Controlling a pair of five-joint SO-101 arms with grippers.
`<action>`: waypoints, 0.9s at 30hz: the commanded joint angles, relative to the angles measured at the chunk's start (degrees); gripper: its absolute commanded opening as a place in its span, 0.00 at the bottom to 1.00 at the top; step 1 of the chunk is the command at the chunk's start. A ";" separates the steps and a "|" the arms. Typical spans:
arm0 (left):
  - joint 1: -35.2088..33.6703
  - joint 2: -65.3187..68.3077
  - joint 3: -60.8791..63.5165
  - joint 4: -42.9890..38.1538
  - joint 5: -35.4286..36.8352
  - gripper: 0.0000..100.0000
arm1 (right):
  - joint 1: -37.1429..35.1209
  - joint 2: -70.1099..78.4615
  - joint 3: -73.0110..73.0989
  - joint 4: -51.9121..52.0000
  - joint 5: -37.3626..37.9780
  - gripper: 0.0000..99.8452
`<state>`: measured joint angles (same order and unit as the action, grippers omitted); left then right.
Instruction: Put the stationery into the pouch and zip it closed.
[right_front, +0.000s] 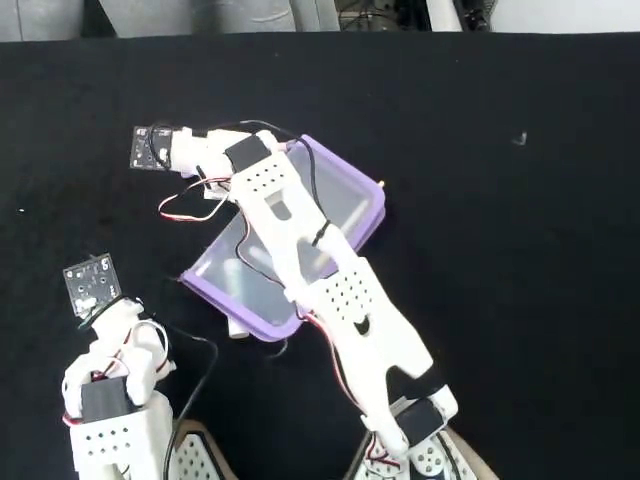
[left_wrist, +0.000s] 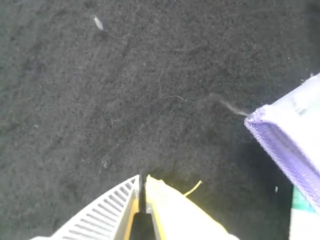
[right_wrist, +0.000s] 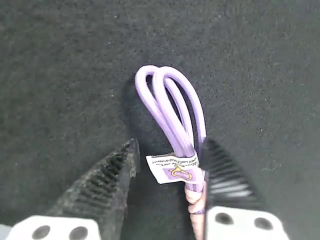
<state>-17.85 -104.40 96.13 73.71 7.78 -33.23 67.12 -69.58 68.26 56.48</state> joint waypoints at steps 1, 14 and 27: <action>0.13 -0.09 1.27 -0.70 -0.09 0.03 | 1.85 -0.75 -2.95 0.70 2.64 0.06; 0.04 -0.09 1.27 -0.70 -0.09 0.03 | 1.23 -2.33 -9.45 7.21 2.55 0.01; 0.04 -0.09 1.27 -0.70 -0.09 0.03 | -1.93 -0.13 -23.60 16.35 -5.27 0.03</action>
<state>-17.85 -104.40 96.13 73.71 7.78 -33.85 67.12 -91.03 84.62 52.09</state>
